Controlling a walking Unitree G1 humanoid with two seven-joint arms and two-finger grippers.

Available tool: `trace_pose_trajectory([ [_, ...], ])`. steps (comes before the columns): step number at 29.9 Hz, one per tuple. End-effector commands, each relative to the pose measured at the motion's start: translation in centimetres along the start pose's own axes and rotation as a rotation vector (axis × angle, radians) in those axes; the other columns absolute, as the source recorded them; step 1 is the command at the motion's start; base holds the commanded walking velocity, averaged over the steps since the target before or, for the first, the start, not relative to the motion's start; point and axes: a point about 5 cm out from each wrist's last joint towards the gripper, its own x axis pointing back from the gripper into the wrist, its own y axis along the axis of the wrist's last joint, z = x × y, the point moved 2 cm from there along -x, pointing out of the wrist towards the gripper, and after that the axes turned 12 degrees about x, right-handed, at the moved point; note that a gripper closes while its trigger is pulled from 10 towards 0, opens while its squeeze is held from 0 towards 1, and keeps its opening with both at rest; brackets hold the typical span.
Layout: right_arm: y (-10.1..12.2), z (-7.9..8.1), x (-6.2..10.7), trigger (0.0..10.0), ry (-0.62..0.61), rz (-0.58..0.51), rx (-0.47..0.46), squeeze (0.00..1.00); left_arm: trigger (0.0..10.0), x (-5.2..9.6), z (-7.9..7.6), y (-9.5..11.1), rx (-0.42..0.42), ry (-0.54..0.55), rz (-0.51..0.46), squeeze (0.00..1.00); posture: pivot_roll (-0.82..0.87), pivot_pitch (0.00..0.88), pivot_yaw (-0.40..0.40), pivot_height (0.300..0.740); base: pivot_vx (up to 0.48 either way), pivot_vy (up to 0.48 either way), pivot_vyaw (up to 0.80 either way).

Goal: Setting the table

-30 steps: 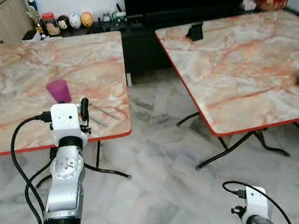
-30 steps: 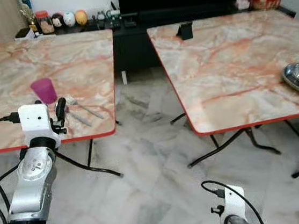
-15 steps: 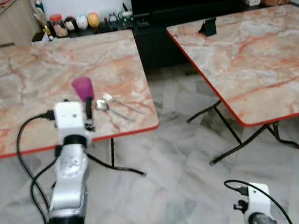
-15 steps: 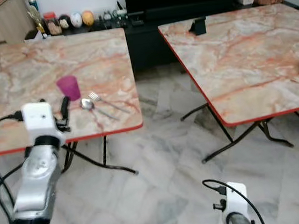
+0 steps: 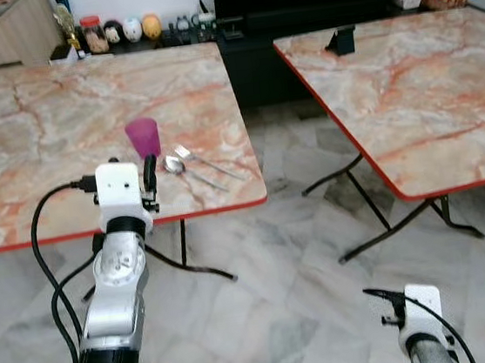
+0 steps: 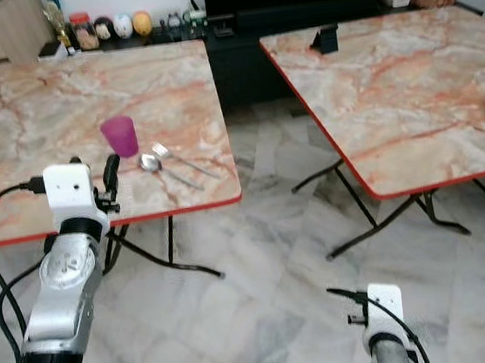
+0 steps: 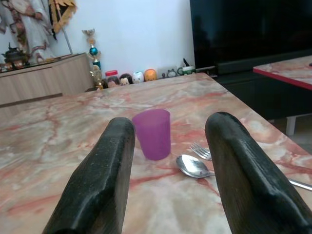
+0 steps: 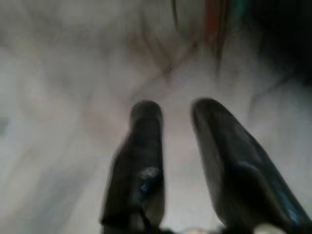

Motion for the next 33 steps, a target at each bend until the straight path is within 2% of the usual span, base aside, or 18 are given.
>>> trace_pose_trajectory([
  [1,4.0,-1.1,-0.8,10.0,-0.068,-0.252,0.059,0.00,10.0,-0.3,-0.3,0.4,-0.009,-0.014,-0.014,0.00,0.05,0.000,-0.005,0.740,0.000,0.000,0.00],
  [3,4.3,-1.1,-0.8,10.0,-0.063,-0.289,0.085,0.00,10.0,-0.3,-0.4,0.4,-0.010,-0.015,-0.014,0.00,0.05,0.000,-0.005,0.740,0.000,0.000,0.00],
  [4,4.3,-1.2,-1.4,10.0,-0.052,-0.230,0.009,0.00,10.0,-0.3,-0.4,0.5,-0.011,-0.016,-0.015,0.00,0.05,0.000,-0.006,0.740,0.000,0.000,0.00],
  [5,4.3,-1.2,-1.4,10.0,-0.052,-0.230,0.009,0.00,10.0,-0.3,-0.4,0.5,-0.011,-0.016,-0.015,0.00,0.05,0.000,-0.006,0.740,0.000,0.000,0.00],
  [6,4.4,-1.2,-2.0,10.0,-0.045,-0.185,-0.073,0.00,10.0,-0.3,-0.4,0.5,-0.012,-0.016,-0.015,0.00,0.05,0.000,-0.006,0.740,0.000,0.000,0.00],
  [7,6.0,-2.1,-2.8,10.0,-0.085,-0.238,-0.043,0.00,10.0,-0.4,-0.4,0.5,-0.012,-0.016,-0.016,0.00,0.05,0.000,-0.006,0.740,0.000,0.000,0.00],
  [8,7.5,-2.4,-3.4,10.0,-0.091,-0.277,-0.100,0.00,10.0,-0.3,-0.5,0.5,-0.013,-0.018,-0.017,0.00,0.06,0.000,-0.007,0.740,0.000,0.000,0.00],
  [9,7.5,-2.4,-3.4,10.0,-0.091,-0.277,-0.100,0.00,10.0,-0.3,-0.5,0.5,-0.013,-0.018,-0.017,0.00,0.06,0.000,-0.007,0.740,0.000,0.000,0.00],
  [10,8.1,-2.2,-3.4,10.0,-0.097,-0.292,-0.152,0.00,10.0,-0.3,-0.5,0.5,-0.014,-0.019,-0.018,0.00,0.06,0.000,-0.007,0.740,0.000,0.000,0.00],
  [13,10.6,-3.2,-3.7,10.0,-0.128,-0.413,-0.131,0.00,10.0,-0.3,-0.5,0.6,-0.016,-0.021,-0.020,0.00,0.06,0.000,-0.006,0.740,0.000,0.000,0.00],
  [17,12.4,-3.8,-3.7,10.0,-0.140,-0.483,-0.158,0.00,10.0,-0.4,-0.6,0.6,-0.017,-0.024,-0.021,0.00,0.06,0.000,-0.004,0.740,0.000,0.000,0.00],
  [21,15.2,-4.9,-3.8,10.0,-0.146,-0.573,-0.193,0.00,10.0,-0.5,-0.7,0.6,-0.016,-0.027,-0.023,0.00,0.05,0.000,-0.002,0.740,0.000,0.000,0.00],
  [25,21.1,-5.8,-3.1,10.0,-0.125,-0.769,-0.203,0.00,10.0,-0.5,-0.7,0.7,-0.020,-0.030,-0.028,0.00,0.06,0.000,-0.001,0.740,0.000,0.000,0.00],
  [29,23.5,-6.1,-2.3,10.0,-0.125,-0.847,-0.199,0.00,10.0,-0.5,-0.7,0.8,-0.020,-0.030,-0.029,0.00,0.05,0.000,-0.001,0.740,0.000,0.000,0.00],
  [31,26.4,-6.5,-1.2,10.0,-0.127,-0.938,-0.201,0.00,10.0,-0.5,-0.7,0.8,-0.021,-0.031,-0.030,0.00,0.06,0.000,-0.003,0.740,0.000,0.000,0.00],
  [33,27.7,-6.7,-0.5,10.0,-0.124,-0.978,-0.199,0.00,10.0,-0.5,-0.7,0.8,-0.021,-0.030,-0.032,0.00,0.06,0.000,-0.003,0.740,0.000,0.000,0.00],
])
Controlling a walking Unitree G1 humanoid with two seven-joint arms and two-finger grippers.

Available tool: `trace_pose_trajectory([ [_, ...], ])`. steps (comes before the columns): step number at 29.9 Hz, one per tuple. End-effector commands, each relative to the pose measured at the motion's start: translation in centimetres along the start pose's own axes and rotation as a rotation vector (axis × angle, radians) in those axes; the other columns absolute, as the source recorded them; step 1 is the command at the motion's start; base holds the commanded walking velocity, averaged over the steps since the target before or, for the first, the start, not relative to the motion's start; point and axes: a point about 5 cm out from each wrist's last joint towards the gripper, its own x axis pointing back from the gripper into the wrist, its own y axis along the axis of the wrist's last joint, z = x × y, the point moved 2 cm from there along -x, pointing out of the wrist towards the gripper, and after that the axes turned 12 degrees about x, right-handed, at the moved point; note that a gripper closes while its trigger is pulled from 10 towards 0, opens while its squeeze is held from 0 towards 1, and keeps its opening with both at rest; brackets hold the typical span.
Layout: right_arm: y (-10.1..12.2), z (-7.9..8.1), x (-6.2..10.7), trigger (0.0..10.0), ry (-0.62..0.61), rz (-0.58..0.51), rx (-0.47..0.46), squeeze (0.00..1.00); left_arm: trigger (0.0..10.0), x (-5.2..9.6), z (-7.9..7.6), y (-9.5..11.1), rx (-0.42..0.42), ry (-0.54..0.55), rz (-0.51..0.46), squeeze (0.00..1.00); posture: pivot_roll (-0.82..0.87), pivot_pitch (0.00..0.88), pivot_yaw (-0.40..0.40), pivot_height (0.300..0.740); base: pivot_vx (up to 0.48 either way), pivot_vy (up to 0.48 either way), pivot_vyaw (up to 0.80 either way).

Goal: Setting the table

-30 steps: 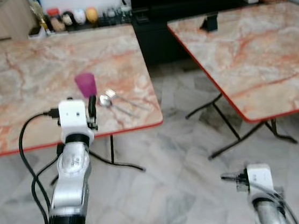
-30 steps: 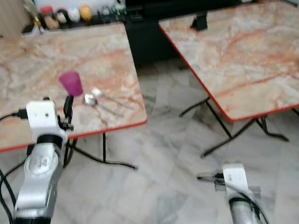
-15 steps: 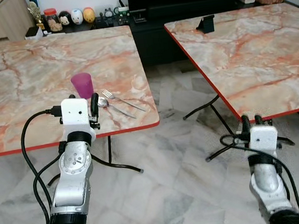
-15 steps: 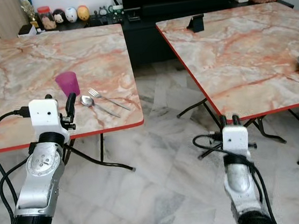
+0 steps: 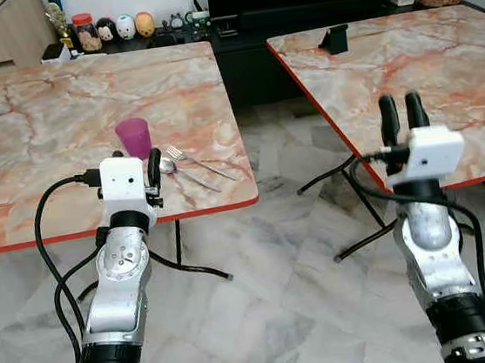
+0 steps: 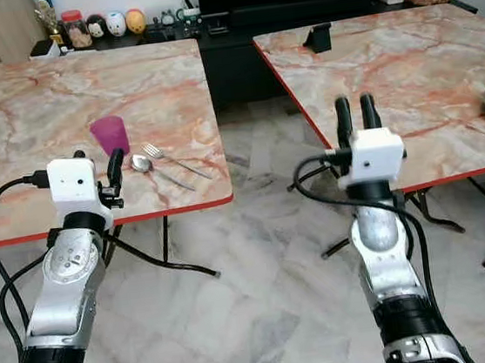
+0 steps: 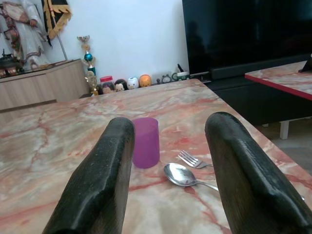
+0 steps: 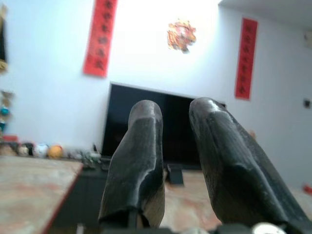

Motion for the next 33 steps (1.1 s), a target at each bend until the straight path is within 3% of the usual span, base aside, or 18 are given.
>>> trace_pose_trajectory([
  [1,1.9,0.1,-1.2,10.0,0.002,-0.063,-0.003,0.00,10.0,-0.2,-0.1,0.4,-0.020,-0.010,-0.015,0.00,0.06,0.000,-0.003,0.740,0.000,0.000,0.00],
  [3,4.7,0.4,-2.1,10.0,0.021,-0.133,-0.012,0.00,10.0,-0.2,-0.1,0.4,-0.020,-0.009,-0.017,0.00,0.06,0.000,-0.005,0.740,0.000,0.000,0.00],
  [5,5.3,0.5,-2.3,10.0,0.029,-0.150,-0.009,0.00,10.0,-0.2,-0.2,0.4,-0.020,-0.009,-0.018,0.00,0.06,0.000,-0.006,0.740,0.000,0.000,0.00],
  [7,8.7,0.3,-3.1,10.0,0.009,-0.244,-0.026,0.00,10.0,-0.2,-0.2,0.4,-0.017,-0.009,-0.019,0.00,0.05,0.000,-0.006,0.740,0.000,0.000,0.00],
  [8,8.7,0.3,-3.1,10.0,0.009,-0.244,-0.026,0.00,10.0,-0.2,-0.2,0.4,-0.017,-0.009,-0.019,0.00,0.05,0.000,-0.006,0.740,0.000,0.000,0.00],
  [10,13.2,-0.2,-4.0,10.0,-0.016,-0.378,-0.069,0.00,10.0,-0.2,-0.2,0.4,-0.016,-0.010,-0.018,0.00,0.05,0.000,-0.004,0.740,0.000,0.000,0.00],
  [12,13.8,-0.2,-4.2,10.0,-0.022,-0.393,-0.078,0.00,10.0,-0.2,-0.2,0.4,-0.015,-0.010,-0.018,0.00,0.05,0.000,-0.004,0.740,0.000,0.000,0.00],
  [15,16.8,-0.5,-4.6,10.0,-0.029,-0.479,-0.071,0.00,10.0,-0.2,-0.3,0.3,-0.013,-0.010,-0.018,0.00,0.05,0.000,-0.005,0.740,0.000,0.000,0.00],
  [19,17.8,-0.7,-4.7,10.0,-0.025,-0.497,-0.062,0.00,10.0,-0.3,-0.3,0.4,-0.013,-0.010,-0.019,0.00,0.05,0.000,-0.006,0.740,0.000,0.000,0.00],
  [24,16.9,-0.9,-4.6,10.0,-0.026,-0.441,-0.041,0.00,10.0,-0.3,-0.3,0.4,-0.013,-0.008,-0.019,0.00,0.05,0.000,-0.007,0.740,0.000,0.000,0.00],
  [26,13.7,-1.3,-4.2,10.0,-0.033,-0.309,-0.029,0.00,10.0,-0.2,-0.3,0.3,-0.011,-0.009,-0.018,0.00,0.05,0.000,-0.008,0.740,0.000,0.000,0.00],
  [27,13.7,-1.3,-4.2,10.0,-0.033,-0.309,-0.029,0.00,10.0,-0.2,-0.3,0.3,-0.011,-0.009,-0.018,0.00,0.05,0.000,-0.008,0.740,0.000,0.000,0.00],
  [28,10.9,-1.6,-3.7,10.0,-0.052,-0.191,-0.054,0.00,10.0,-0.2,-0.3,0.3,-0.012,-0.009,-0.018,0.00,0.05,0.000,-0.009,0.740,0.000,0.000,0.00],
  [29,9.6,-1.8,-3.3,10.0,-0.067,-0.142,-0.087,0.00,10.0,-0.2,-0.3,0.3,-0.012,-0.009,-0.018,0.00,0.05,0.000,-0.009,0.740,0.000,0.000,0.00],
  [31,7.1,-1.9,-2.5,10.0,-0.067,-0.054,-0.060,0.00,10.0,-0.2,-0.3,0.3,-0.011,-0.009,-0.018,0.00,0.05,0.000,-0.009,0.740,0.000,0.000,0.00],
  [32,3.8,-2.0,-1.1,10.0,-0.066,0.070,-0.052,0.00,10.0,-0.2,-0.3,0.3,-0.011,-0.008,-0.018,0.00,0.05,0.000,-0.009,0.740,0.000,0.000,0.00],
  [33,2.1,-2.1,-0.3,10.0,-0.077,0.136,-0.051,0.00,10.0,-0.3,-0.3,0.3,-0.011,-0.007,-0.018,0.00,0.05,0.000,-0.009,0.740,0.000,0.000,0.00],
])
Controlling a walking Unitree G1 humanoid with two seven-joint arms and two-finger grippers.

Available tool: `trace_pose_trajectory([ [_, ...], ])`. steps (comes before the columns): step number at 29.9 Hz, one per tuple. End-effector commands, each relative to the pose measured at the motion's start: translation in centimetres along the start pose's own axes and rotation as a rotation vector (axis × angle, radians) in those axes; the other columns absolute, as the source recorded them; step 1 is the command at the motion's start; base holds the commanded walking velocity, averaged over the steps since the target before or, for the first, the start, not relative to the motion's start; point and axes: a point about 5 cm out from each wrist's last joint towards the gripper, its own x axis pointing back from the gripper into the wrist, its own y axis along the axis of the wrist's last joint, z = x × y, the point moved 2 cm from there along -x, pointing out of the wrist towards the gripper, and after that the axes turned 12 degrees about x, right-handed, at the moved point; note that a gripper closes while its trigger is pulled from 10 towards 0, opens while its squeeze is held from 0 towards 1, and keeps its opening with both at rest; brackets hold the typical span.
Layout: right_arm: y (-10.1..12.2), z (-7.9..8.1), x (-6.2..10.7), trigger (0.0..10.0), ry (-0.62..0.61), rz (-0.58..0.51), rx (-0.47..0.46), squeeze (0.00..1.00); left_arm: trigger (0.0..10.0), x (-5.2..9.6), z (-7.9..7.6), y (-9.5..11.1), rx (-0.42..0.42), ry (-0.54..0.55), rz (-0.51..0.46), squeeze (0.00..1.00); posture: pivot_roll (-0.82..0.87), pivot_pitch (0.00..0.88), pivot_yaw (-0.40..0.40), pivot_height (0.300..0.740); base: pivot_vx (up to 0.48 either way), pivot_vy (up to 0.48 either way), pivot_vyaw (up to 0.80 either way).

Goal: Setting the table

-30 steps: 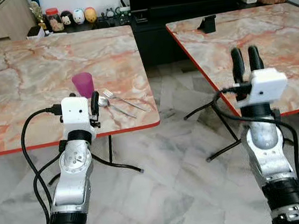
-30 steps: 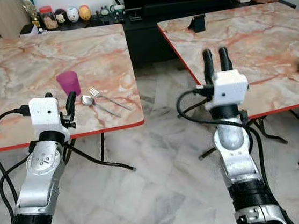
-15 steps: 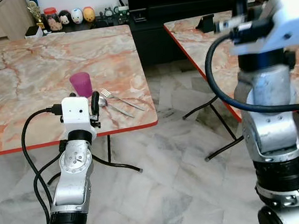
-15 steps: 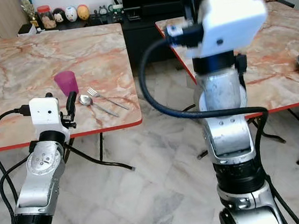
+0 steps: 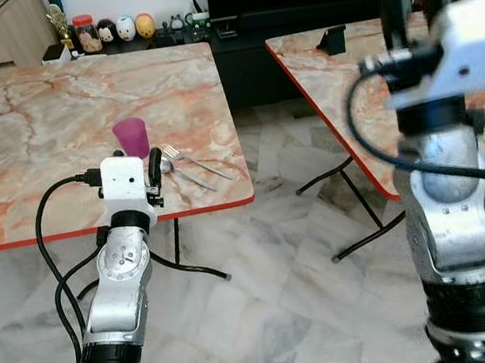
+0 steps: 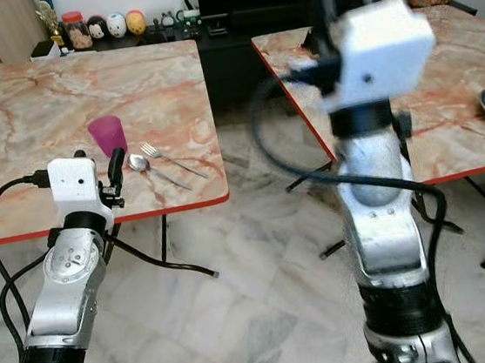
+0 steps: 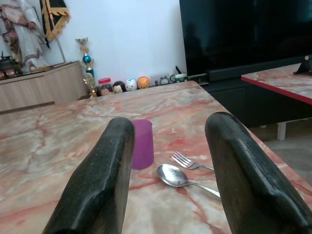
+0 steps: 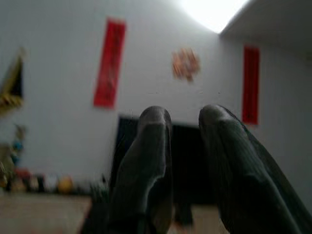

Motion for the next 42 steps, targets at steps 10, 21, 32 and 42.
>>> trace_pose_trajectory([
  [10,-16.9,0.7,13.7,10.0,0.061,0.760,-0.033,0.00,10.0,-0.2,-0.1,0.2,-0.011,0.002,-0.017,0.00,0.06,0.000,-0.017,0.740,0.000,0.000,0.00],
  [21,-21.6,2.4,28.8,10.0,0.218,1.318,-0.023,0.00,10.0,-0.2,-0.1,0.2,-0.010,0.008,-0.017,0.00,0.06,0.000,-0.019,0.740,0.000,0.000,0.00],
  [32,-20.8,4.1,34.5,10.0,0.362,1.492,0.006,0.00,10.0,0.2,0.2,-0.1,-0.018,0.007,-0.005,0.00,0.05,0.000,-0.013,0.740,0.000,0.000,0.00],
  [42,-19.8,2.8,40.1,10.0,0.414,1.723,0.086,0.00,10.0,0.1,0.3,-0.1,-0.018,0.005,-0.002,0.00,0.06,0.000,-0.015,0.740,0.000,0.000,0.00],
])
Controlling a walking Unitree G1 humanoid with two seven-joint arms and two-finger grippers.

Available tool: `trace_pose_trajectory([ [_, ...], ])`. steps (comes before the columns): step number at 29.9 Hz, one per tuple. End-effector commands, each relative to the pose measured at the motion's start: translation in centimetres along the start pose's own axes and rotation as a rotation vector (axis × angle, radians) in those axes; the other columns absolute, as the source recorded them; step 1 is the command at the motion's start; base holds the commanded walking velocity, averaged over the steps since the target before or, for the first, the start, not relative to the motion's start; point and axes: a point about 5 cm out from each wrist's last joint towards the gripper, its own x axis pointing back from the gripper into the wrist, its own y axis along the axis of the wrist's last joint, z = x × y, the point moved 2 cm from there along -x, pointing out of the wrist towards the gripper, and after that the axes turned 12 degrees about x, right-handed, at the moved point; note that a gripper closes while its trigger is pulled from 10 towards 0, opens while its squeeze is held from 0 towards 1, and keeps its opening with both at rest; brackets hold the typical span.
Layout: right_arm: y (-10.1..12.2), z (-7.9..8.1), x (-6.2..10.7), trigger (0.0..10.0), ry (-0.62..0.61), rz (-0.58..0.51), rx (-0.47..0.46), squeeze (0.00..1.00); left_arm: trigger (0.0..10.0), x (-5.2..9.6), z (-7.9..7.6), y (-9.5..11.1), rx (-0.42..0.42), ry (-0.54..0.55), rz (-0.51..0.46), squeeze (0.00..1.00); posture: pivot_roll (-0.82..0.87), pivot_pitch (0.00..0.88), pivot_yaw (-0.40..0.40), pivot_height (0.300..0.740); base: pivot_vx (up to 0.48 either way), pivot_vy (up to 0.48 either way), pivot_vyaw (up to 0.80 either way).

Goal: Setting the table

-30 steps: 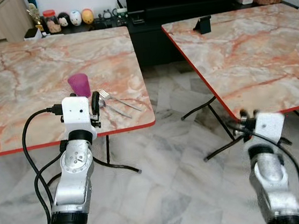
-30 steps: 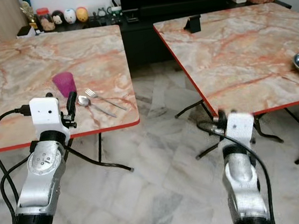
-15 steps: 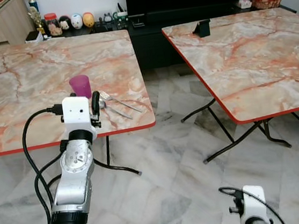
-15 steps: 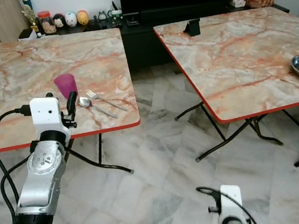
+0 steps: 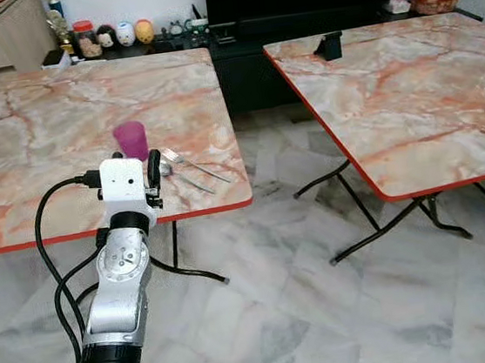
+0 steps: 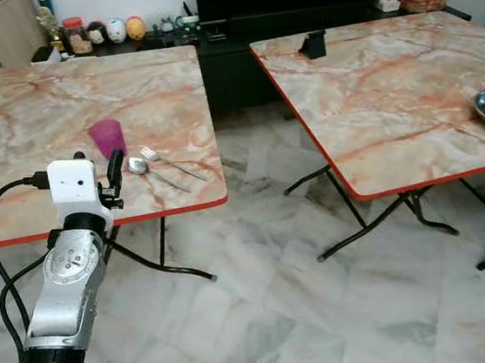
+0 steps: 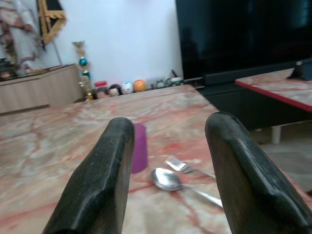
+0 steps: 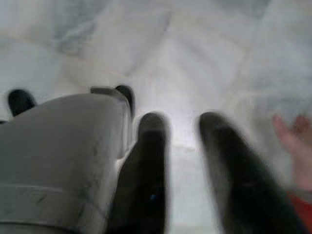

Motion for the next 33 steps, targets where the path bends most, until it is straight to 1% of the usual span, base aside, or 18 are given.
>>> trace_pose_trajectory([
  [1,0.1,0.0,-0.1,10.0,-0.005,0.006,-0.002,0.00,10.0,0.1,0.2,0.1,-0.018,0.002,-0.007,0.00,0.06,0.000,-0.015,0.740,0.000,0.000,0.00],
  [2,-0.9,-0.3,0.1,10.0,-0.016,0.041,-0.016,0.00,10.0,0.1,0.2,0.1,-0.018,0.002,-0.004,0.00,0.05,0.000,-0.012,0.740,0.000,0.000,0.00],
  [3,-2.2,-0.8,0.2,10.0,-0.037,0.086,-0.052,0.00,10.0,0.1,0.0,0.0,-0.016,-0.001,-0.003,0.00,0.06,0.000,-0.013,0.740,0.000,0.000,0.00],
  [4,-2.2,-0.8,0.2,10.0,-0.037,0.086,-0.052,0.00,10.0,0.1,0.0,0.0,-0.016,-0.001,-0.003,0.00,0.06,0.000,-0.013,0.740,0.000,0.000,0.00],
  [6,-4.1,-1.3,0.6,10.0,-0.059,0.145,-0.098,0.00,10.0,0.1,-0.2,0.0,-0.013,-0.008,-0.001,0.00,0.06,0.000,-0.012,0.740,0.000,0.000,0.00],
  [7,-4.6,-1.3,0.7,10.0,-0.051,0.161,-0.085,0.00,10.0,0.1,-0.2,0.0,-0.013,-0.010,-0.001,0.00,0.06,0.000,-0.012,0.740,0.000,0.000,0.00],
  [9,-5.3,-1.1,0.9,10.0,-0.039,0.183,-0.068,0.00,10.0,0.1,-0.1,-0.1,-0.014,-0.010,0.002,0.00,0.05,0.000,-0.010,0.740,0.000,0.000,0.00],
  [11,-6.0,-1.1,1.1,10.0,-0.045,0.197,-0.085,0.00,10.0,0.1,-0.1,-0.1,-0.015,-0.009,0.005,0.00,0.05,0.000,-0.010,0.740,0.000,0.000,0.00],
  [17,-6.5,-1.1,1.3,10.0,-0.041,0.207,-0.087,0.00,10.0,0.1,-0.1,-0.2,-0.014,-0.014,0.008,0.00,0.05,0.000,-0.005,0.740,0.000,0.000,0.00],
  [20,-6.4,-1.0,1.3,10.0,-0.033,0.200,-0.089,0.00,10.0,0.1,-0.2,-0.2,-0.013,-0.017,0.010,0.00,0.05,0.000,-0.005,0.740,0.000,0.000,0.00],
  [21,-6.0,-0.8,1.2,10.0,-0.023,0.182,-0.095,0.00,10.0,0.1,-0.3,-0.2,-0.013,-0.019,0.011,0.00,0.05,0.000,-0.004,0.740,0.000,0.000,0.00],
  [23,-4.3,0.1,0.8,10.0,0.020,0.117,-0.096,0.00,10.0,0.1,-0.3,-0.7,0.001,-0.025,0.041,0.00,0.06,0.000,-0.006,0.740,0.000,0.000,0.00],
  [24,-4.3,0.1,0.8,10.0,0.020,0.117,-0.096,0.00,10.0,0.1,-0.3,-0.7,0.001,-0.025,0.041,0.00,0.06,0.000,-0.006,0.740,0.000,0.000,0.00],
  [26,-3.6,0.2,0.7,10.0,0.019,0.084,-0.106,0.00,10.0,0.2,0.3,-1.0,0.023,0.005,0.058,0.00,0.06,0.000,-0.005,0.740,0.000,0.000,0.00],
  [28,-3.2,0.1,0.6,10.0,0.014,0.067,-0.119,0.00,10.0,0.2,0.5,-1.0,0.026,0.013,0.059,0.00,0.06,0.000,-0.005,0.740,0.000,0.000,0.00],
  [30,-2.4,-0.3,0.4,10.0,0.002,0.029,-0.098,0.00,10.0,0.2,0.5,-1.0,0.022,0.011,0.058,0.00,0.06,0.000,-0.005,0.740,0.000,0.000,0.00],
  [31,-1.6,-0.7,0.3,10.0,-0.012,-0.005,-0.098,0.00,10.0,0.2,0.5,-1.0,0.022,0.010,0.058,0.00,0.06,0.000,-0.005,0.740,0.000,0.000,0.00],
  [33,-1.0,-1.4,0.2,10.0,-0.032,-0.026,-0.110,0.00,10.0,0.2,0.4,-1.0,0.023,0.009,0.058,0.00,0.05,0.000,-0.003,0.740,0.000,0.000,0.00],
])
